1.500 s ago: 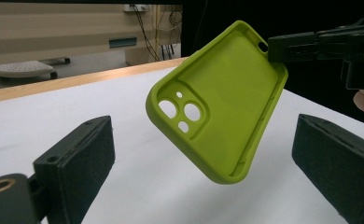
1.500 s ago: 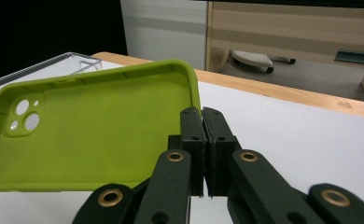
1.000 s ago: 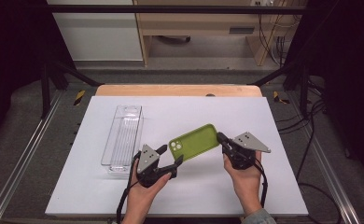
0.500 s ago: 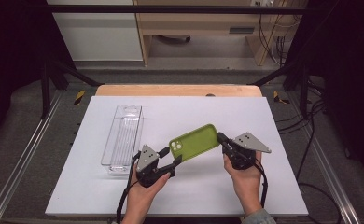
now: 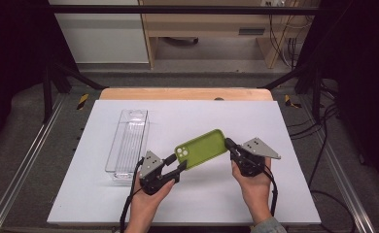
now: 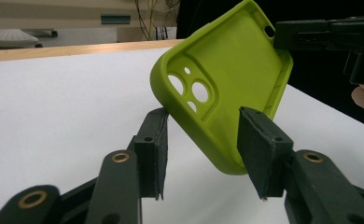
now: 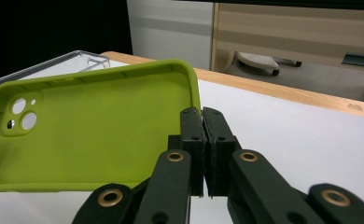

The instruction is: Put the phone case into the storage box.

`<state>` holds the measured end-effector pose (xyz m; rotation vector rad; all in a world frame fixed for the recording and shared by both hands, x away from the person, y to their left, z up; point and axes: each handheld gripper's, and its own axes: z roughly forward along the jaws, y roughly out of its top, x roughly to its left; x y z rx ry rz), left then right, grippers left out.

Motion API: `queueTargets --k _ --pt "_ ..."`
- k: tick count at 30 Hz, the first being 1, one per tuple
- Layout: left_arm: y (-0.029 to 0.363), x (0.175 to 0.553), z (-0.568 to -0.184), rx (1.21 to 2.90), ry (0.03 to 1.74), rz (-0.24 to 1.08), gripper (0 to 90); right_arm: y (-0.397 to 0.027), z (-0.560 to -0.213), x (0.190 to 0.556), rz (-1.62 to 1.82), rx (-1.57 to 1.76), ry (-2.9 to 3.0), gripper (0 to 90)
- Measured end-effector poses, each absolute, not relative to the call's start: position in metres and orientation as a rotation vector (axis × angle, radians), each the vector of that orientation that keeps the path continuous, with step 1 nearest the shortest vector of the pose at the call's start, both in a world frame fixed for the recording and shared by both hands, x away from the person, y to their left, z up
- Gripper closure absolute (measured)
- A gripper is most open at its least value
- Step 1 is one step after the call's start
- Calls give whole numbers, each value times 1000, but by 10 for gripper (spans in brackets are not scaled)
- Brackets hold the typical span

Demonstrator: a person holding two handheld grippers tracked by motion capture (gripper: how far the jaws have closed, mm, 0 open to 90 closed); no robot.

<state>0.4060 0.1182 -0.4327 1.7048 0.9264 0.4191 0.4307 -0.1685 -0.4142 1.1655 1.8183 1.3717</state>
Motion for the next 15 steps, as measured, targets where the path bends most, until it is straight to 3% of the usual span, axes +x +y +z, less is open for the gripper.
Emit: queueTargets --k 15 --pt "118 406 -434 1693 925 406 594 -170 -416 430 1371 1166 1823 882"
